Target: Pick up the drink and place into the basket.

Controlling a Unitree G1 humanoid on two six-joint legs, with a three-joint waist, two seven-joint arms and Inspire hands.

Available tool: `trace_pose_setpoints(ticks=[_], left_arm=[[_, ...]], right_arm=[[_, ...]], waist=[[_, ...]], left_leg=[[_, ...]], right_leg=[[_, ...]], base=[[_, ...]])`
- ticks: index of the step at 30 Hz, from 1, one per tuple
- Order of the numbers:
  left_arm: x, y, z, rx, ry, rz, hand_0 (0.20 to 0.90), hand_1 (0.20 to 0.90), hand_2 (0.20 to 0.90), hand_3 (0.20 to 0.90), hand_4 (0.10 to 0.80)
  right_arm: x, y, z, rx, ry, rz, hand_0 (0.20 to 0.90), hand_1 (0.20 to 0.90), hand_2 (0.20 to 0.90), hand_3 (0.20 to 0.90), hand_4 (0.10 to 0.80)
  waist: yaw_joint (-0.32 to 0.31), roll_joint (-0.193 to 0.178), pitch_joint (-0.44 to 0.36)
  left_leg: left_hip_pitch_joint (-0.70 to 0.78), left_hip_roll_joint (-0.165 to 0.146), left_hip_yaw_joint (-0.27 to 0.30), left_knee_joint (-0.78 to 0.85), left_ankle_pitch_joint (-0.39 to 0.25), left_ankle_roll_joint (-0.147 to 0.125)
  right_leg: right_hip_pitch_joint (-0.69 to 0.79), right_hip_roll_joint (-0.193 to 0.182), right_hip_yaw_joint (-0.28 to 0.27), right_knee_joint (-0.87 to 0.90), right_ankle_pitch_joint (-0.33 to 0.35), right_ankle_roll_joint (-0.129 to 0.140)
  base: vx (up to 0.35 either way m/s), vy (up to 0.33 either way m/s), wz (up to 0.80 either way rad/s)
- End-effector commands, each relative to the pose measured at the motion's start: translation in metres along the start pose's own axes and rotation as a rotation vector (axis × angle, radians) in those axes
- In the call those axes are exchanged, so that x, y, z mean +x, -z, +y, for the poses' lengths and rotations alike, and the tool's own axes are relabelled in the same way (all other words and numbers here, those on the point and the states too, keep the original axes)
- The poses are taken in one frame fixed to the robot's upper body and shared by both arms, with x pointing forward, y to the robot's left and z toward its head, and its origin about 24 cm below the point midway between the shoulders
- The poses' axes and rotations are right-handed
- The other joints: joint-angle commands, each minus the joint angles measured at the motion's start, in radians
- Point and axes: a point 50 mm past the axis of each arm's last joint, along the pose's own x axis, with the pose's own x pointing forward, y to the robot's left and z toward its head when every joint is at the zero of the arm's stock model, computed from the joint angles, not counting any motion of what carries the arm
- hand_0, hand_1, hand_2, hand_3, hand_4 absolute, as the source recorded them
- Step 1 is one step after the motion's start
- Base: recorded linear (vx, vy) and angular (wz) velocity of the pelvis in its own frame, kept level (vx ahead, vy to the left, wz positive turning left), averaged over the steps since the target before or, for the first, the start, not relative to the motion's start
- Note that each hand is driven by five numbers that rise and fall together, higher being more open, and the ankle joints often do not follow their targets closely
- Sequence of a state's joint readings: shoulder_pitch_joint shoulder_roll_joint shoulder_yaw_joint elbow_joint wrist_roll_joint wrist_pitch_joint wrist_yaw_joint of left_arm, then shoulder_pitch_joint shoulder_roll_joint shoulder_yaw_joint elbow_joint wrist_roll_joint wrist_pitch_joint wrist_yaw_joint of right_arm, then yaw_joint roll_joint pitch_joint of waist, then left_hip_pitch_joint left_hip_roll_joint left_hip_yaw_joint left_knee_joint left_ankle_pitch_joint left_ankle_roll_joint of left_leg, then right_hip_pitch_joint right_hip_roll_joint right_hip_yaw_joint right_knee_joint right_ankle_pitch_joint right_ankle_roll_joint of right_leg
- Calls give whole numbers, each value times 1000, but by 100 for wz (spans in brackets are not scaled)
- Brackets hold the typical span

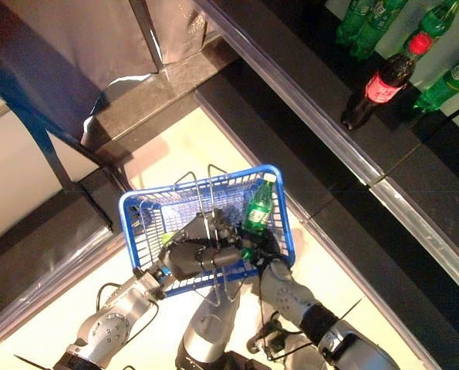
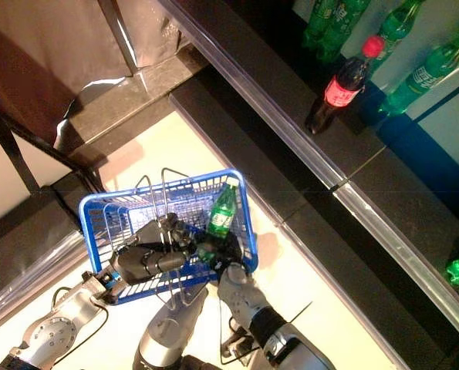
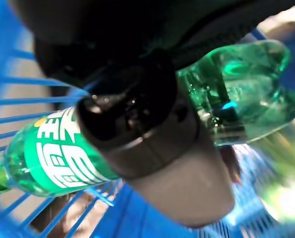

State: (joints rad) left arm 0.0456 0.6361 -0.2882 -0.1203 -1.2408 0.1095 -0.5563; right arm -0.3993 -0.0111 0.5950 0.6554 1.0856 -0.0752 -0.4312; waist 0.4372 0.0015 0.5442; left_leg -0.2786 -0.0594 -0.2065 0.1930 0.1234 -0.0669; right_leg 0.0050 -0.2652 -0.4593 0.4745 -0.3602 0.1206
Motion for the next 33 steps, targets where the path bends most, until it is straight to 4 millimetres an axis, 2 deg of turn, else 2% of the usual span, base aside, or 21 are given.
trace_pose_setpoints(ticks=[1, 3, 4, 5, 6, 7, 10, 17, 25, 31, 32, 33], left_arm=[[32, -71, -150, 172, 1015, -440, 300, 300, 300, 200, 100], [31, -71, -148, 174, 1002, -426, 300, 300, 300, 200, 100], [31, -70, -148, 173, 995, -422, 300, 300, 300, 200, 100], [31, -70, -147, 170, 991, -416, 300, 300, 300, 200, 100], [31, -70, -147, 169, 994, -414, 300, 300, 300, 200, 100], [30, -70, -146, 168, 990, -408, 300, 300, 300, 200, 100], [29, -71, -145, 169, 995, -396, 300, 300, 300, 200, 100], [25, -70, -142, 164, 1003, -364, 300, 300, 300, 200, 100], [20, -68, -142, 153, 1052, -328, 300, 300, 300, 200, 100], [20, -68, -143, 138, 1070, -312, 300, 300, 300, 200, 100], [20, -69, -144, 137, 1073, -310, 300, 300, 300, 200, 100], [20, -69, -145, 134, 1075, -308, 300, 300, 300, 200, 100]], right_arm=[[-10, -15, 61, 108, -263, -80, 300, 300, 300, 200, 100], [-8, -16, 60, 105, -259, -76, 300, 300, 300, 200, 100], [-7, -17, 60, 110, -262, -72, 300, 300, 300, 200, 100], [-5, -19, 60, 130, -273, -62, 300, 300, 300, 200, 100], [-5, -21, 60, 133, -275, -64, 300, 300, 300, 200, 100], [-3, -23, 61, 157, -287, -48, 300, 300, 300, 200, 100], [0, -29, 63, 230, -339, -8, 300, 300, 300, 200, 100], [-5, -29, 70, 362, -468, 76, 300, 300, 300, 200, 100], [-2, -37, 63, 515, -493, 159, 300, 300, 300, 200, 100], [6, -43, 48, 547, -431, 199, 300, 300, 300, 200, 100], [7, -44, 44, 555, -423, 200, 378, 378, 378, 291, 191], [8, -45, 42, 558, -416, 199, 509, 509, 509, 444, 344]], waist=[[-16, 108, -63], [-9, 110, -59], [-7, 103, -57], [-3, 102, -56], [-3, 108, -59], [2, 98, -60], [13, 94, -64], [24, 84, -65], [24, 88, -67], [24, 88, -71], [24, 88, -71], [24, 88, -71]], left_leg=[[43, -18, -16, 89, -100, 24], [44, -20, -18, 87, -98, 25], [52, -22, -19, 93, -124, 22], [55, -22, -20, 93, -125, 23], [44, -21, -22, 86, -97, 26], [56, -23, -22, 91, -124, 23], [57, -24, -26, 88, -123, 23], [58, -22, -29, 84, -120, 28], [51, -23, -22, 90, -120, 34], [52, -24, -17, 94, -123, 37], [53, -23, -17, 94, -125, 38], [52, -23, -16, 96, -127, 39]], right_leg=[[-50, 20, -12, -48, 220, -67], [-51, 18, -16, -45, 221, -67], [-45, 17, -4, -36, 198, -57], [-44, 15, -5, -33, 197, -57], [-49, 17, -20, -44, 222, -66], [-38, 16, -9, -39, 198, -56], [-34, 16, -17, -42, 200, -55], [-30, 14, -27, -42, 205, -51], [-38, 5, -32, -32, 210, -47], [-39, -1, -34, -27, 212, -45], [-40, -2, -35, -26, 212, -44], [-42, -4, -36, -23, 213, -43]], base=[[0, 0, 0], [33, -28, 0], [76, -62, 4], [7, -11, 5], [24, -18, 3], [34, -23, 0], [60, -35, 6], [27, -15, -1], [12, 10, 6], [5, 1, 0], [34, 13, 0], [0, 0, 0]])
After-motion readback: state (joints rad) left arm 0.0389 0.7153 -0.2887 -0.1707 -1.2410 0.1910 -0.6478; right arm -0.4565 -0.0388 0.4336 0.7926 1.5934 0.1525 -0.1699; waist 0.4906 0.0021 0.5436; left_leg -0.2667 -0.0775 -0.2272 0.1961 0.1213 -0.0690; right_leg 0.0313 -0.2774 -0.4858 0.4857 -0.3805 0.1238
